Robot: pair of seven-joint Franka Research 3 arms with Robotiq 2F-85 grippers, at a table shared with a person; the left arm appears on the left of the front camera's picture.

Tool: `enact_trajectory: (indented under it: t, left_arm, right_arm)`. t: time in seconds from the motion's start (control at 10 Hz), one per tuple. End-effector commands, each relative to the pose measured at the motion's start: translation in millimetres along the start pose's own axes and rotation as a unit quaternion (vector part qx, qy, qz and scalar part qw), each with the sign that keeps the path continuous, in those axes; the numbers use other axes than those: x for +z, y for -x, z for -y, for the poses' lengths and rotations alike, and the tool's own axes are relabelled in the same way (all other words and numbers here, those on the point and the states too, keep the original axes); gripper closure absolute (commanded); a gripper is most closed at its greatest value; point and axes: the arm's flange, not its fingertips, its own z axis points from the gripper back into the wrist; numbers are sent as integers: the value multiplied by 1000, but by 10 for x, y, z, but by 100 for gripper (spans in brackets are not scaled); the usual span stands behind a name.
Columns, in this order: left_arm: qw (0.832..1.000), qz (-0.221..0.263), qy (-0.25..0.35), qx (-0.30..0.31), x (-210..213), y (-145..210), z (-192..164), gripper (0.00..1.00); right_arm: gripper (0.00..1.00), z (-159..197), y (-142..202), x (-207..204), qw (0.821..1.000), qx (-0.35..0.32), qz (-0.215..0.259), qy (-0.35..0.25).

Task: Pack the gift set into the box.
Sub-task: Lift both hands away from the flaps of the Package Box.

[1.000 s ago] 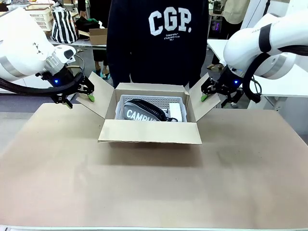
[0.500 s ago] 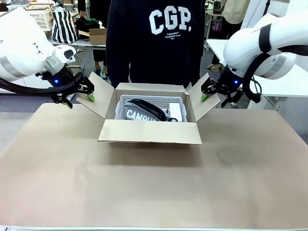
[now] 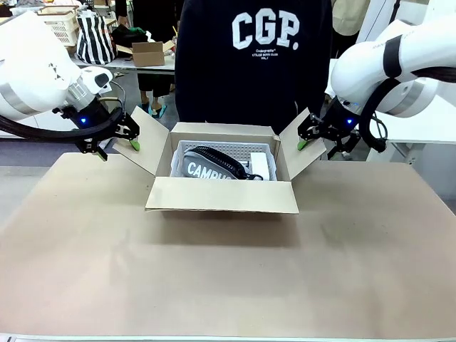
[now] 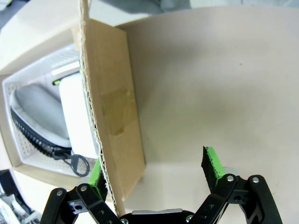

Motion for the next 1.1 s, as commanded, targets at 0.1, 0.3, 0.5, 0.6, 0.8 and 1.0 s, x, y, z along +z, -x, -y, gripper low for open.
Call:
enact_trajectory:
  t: [0.1, 0.3, 0.5, 0.6, 0.8, 1.0]
  left_arm:
    - [998, -24, 64, -9, 298, 66, -25, 0]
    - [984, -23, 171, -41, 914, 285, -202, 0]
    - [948, -6, 313, -57, 1425, 554, -550, 0]
    - [909, -4, 410, -78, 1580, 672, -738, 0]
    - [863, 11, 503, -44, 1639, 694, -1007, 0]
    - [883, 42, 464, -61, 1900, 776, -889, 0]
  right_arm:
    - [0, 87, 38, 265, 999, 23, 24, -42]
    - [0, 476, 174, 912, 970, 59, 14, -236]
    - [0, 1016, 379, 1380, 884, 91, -43, -457]
    - [0, 1205, 459, 1471, 857, 22, -55, -512]
    - [0, 1422, 583, 1455, 827, -37, -56, -559]
    - [0, 1356, 667, 1707, 860, 22, -2, -511]
